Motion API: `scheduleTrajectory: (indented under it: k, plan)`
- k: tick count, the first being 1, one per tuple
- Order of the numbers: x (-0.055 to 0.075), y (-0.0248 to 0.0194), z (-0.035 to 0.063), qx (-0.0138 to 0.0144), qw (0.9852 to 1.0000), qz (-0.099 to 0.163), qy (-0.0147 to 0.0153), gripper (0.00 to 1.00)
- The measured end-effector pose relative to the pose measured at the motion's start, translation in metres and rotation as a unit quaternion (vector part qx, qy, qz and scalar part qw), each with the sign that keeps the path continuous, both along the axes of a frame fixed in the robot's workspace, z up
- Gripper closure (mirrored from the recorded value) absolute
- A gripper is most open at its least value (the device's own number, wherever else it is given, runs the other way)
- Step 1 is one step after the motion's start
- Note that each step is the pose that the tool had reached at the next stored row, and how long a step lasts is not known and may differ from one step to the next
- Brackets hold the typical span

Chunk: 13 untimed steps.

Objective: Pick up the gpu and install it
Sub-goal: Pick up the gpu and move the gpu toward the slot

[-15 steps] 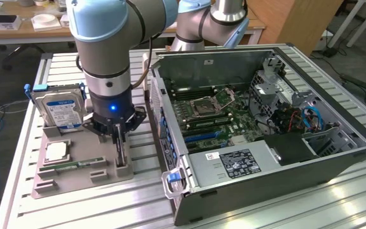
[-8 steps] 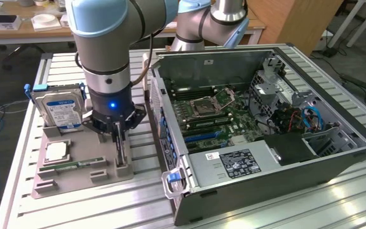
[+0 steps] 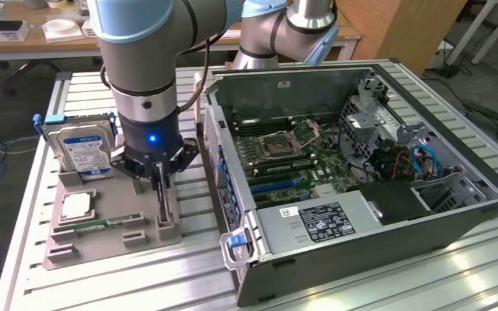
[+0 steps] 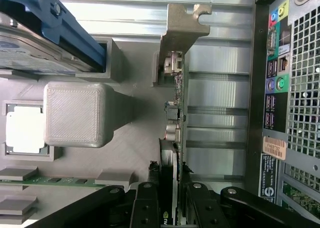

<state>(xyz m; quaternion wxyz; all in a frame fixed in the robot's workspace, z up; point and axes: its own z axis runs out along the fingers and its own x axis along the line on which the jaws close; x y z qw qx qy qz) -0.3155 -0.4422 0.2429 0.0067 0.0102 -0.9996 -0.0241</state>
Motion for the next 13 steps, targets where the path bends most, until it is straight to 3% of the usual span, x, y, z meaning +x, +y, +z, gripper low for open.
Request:
scheduleTrajectory:
  k: [13]
  plan:
    - [0.0, 0.0, 0.0106, 0.0005, 1.0, 0.0, 0.0, 0.74]
